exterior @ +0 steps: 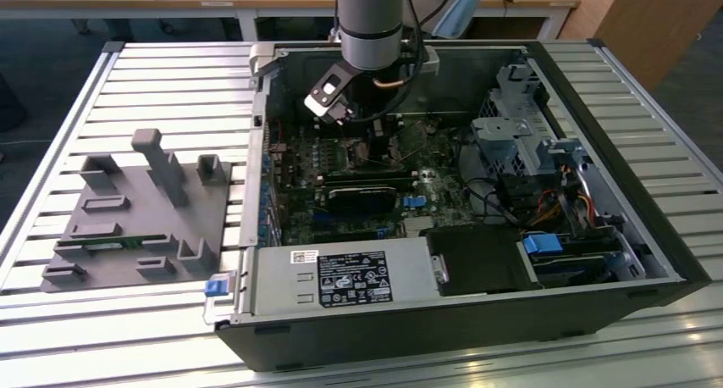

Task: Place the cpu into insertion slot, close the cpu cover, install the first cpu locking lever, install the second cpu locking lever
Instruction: 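Place the cpu into insertion slot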

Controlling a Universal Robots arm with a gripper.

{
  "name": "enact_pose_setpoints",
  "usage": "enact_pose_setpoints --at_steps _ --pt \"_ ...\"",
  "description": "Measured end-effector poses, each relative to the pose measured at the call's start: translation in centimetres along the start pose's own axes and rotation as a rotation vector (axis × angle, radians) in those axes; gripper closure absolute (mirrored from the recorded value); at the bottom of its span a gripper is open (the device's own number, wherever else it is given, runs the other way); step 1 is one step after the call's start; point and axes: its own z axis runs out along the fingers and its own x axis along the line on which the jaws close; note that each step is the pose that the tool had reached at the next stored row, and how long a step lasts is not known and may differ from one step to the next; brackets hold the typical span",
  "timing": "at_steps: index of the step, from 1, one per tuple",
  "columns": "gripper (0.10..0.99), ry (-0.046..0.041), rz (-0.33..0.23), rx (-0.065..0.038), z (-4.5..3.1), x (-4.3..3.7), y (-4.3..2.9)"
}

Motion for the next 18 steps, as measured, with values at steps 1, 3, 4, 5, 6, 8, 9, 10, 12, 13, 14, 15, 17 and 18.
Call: enact_pose_setpoints --at_steps 1,3,4,5,6,8,9,10,12,13,14,15,17,18 --pt "0.561 0.0000 0.000 0.000 0.03 0.01 0.00" --pt "0.561 0.0001 0.001 0.000 0.11 0.04 -0.01" --pt "0.561 -0.0001 0.001 0.000 0.14 0.06 -0.01" --pt "0.561 -0.0002 0.001 0.000 0.17 0.08 -0.02" --pt "0.561 0.0000 0.001 0.000 0.21 0.09 -0.03" --pt "0.561 -0.0002 0.001 0.000 0.23 0.09 -0.05" --pt "0.561 0.0000 0.001 0.000 0.24 0.10 -0.06" --pt "0.561 0.0000 0.001 0.000 0.24 0.10 -0.06" --pt "0.561 0.0001 0.001 0.000 0.26 0.10 -0.07" --pt "0.561 0.0001 0.001 0.000 0.27 0.11 -0.08" --pt "0.561 0.0002 0.001 0.000 0.29 0.11 -0.10" --pt "0.561 0.0002 0.001 0.000 0.31 0.11 -0.10" --pt "0.561 0.0000 0.001 0.000 0.34 0.11 -0.10" --pt "0.561 -0.0001 0.001 0.000 0.35 0.11 -0.10"
